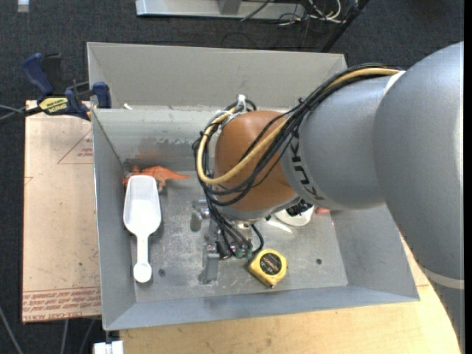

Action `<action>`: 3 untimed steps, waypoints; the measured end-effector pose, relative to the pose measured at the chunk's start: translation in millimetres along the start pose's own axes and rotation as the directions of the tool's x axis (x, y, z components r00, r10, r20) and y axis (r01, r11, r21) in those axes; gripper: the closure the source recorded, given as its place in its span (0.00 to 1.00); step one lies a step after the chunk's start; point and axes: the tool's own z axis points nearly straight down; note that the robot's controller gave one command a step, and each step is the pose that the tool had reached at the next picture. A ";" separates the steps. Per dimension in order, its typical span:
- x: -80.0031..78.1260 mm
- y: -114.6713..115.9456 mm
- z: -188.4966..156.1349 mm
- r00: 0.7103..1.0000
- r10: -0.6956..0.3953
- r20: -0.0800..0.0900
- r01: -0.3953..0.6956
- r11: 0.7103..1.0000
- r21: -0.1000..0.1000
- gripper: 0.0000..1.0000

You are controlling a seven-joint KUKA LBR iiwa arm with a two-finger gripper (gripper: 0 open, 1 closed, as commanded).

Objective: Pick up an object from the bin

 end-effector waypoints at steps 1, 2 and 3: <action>-1.9 -0.6 -4.2 1.000 0.003 0.007 -0.003 1.000 -0.001 0.00; -18.7 -35.4 26.3 0.999 0.046 0.008 -0.046 0.999 -0.004 0.00; -29.9 -57.2 35.7 0.999 -0.048 0.001 0.048 0.999 0.001 0.00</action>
Offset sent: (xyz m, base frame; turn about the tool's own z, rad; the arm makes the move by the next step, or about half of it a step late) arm 0.0282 -0.0650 -0.0508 0.0805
